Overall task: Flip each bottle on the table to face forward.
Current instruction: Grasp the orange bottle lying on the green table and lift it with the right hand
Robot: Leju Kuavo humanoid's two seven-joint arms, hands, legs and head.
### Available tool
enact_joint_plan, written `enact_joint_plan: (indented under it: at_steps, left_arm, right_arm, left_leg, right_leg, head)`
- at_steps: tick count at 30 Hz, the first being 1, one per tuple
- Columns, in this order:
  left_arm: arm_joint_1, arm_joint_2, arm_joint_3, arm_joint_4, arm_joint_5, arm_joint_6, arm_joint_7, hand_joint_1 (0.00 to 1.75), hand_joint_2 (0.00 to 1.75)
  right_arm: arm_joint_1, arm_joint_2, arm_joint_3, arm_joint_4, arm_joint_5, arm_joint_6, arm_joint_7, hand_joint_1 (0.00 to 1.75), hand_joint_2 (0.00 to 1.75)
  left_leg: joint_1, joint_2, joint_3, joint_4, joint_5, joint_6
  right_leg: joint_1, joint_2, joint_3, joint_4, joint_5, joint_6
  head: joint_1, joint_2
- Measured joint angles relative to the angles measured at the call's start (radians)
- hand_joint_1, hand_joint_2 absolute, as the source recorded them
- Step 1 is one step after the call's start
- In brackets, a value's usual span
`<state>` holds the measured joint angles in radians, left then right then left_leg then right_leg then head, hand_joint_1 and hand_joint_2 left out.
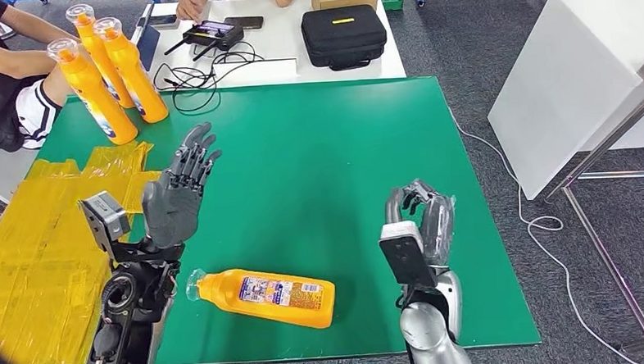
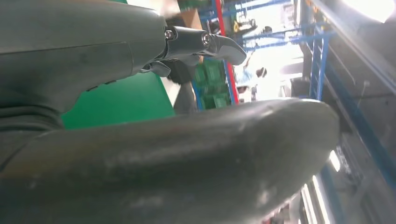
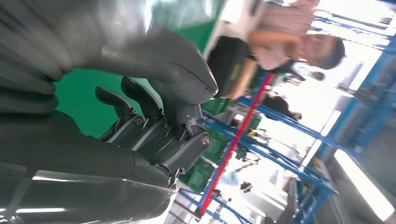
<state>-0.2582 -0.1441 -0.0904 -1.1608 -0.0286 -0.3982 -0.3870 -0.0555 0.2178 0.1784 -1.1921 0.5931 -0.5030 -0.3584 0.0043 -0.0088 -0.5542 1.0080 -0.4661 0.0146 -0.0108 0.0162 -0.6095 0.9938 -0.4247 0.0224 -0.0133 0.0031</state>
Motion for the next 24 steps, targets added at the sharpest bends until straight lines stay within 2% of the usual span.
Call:
enact_joint_plan:
  at_steps: [2,4,6,7,12,20,24]
  left_arm:
    - [0.003,-0.001,-0.028,-0.010,-0.001,0.001,0.001,0.00,0.00]
    - [0.005,-0.001,-0.056,-0.022,-0.002,0.005,0.002,0.00,0.00]
    - [0.007,-0.001,-0.080,-0.030,-0.003,0.014,0.002,0.00,0.00]
    - [0.007,-0.001,-0.089,-0.033,-0.003,0.018,0.003,0.00,0.00]
    - [0.001,0.000,-0.113,-0.029,0.006,0.020,-0.009,0.00,0.00]
    - [-0.024,0.000,-0.126,-0.004,0.008,0.012,-0.033,0.00,0.00]
    - [-0.036,0.000,-0.127,0.000,0.014,0.010,-0.027,0.00,0.00]
  right_arm:
    - [0.003,0.003,-0.005,-0.023,-0.024,0.010,-0.023,1.48,1.75]
    - [0.004,0.004,-0.006,-0.034,-0.026,0.024,-0.028,0.66,0.87]
    - [0.003,0.004,-0.002,-0.038,-0.012,0.058,-0.025,0.05,0.00]
    - [0.003,0.004,0.005,-0.039,-0.001,0.083,-0.026,0.00,0.00]
    - [0.004,-0.003,0.090,-0.055,0.051,0.219,-0.063,0.00,0.00]
    - [0.001,-0.035,0.296,-0.051,0.135,0.494,-0.029,0.00,0.00]
    - [-0.016,-0.047,0.386,-0.003,0.207,0.545,0.025,0.00,1.75]
  left_leg:
    - [0.000,0.000,0.000,0.000,0.000,0.000]
    - [0.000,0.000,0.000,0.000,0.000,0.000]
    - [0.000,0.000,0.000,0.000,0.000,0.000]
    - [0.000,0.000,0.000,0.000,0.000,0.000]
    - [0.001,0.000,0.000,0.000,0.000,0.000]
    - [0.001,0.000,0.000,0.000,0.000,0.000]
    - [0.001,0.000,0.000,0.000,0.000,0.000]
  right_leg:
    - [0.000,0.000,0.000,0.000,0.000,0.000]
    - [0.000,0.000,0.000,0.000,0.000,0.000]
    - [0.000,0.000,0.000,0.000,0.000,0.000]
    - [0.000,0.000,0.000,0.000,0.000,0.000]
    - [0.000,0.000,0.000,0.000,0.000,0.000]
    - [0.001,0.000,0.000,0.000,0.000,0.000]
    - [0.000,0.000,0.000,0.000,0.000,0.000]
  head:
    - [0.000,0.000]
    - [0.000,0.000]
    - [0.000,0.000]
    - [0.000,0.000]
    - [0.000,0.000]
    - [0.000,0.000]
    - [0.000,0.000]
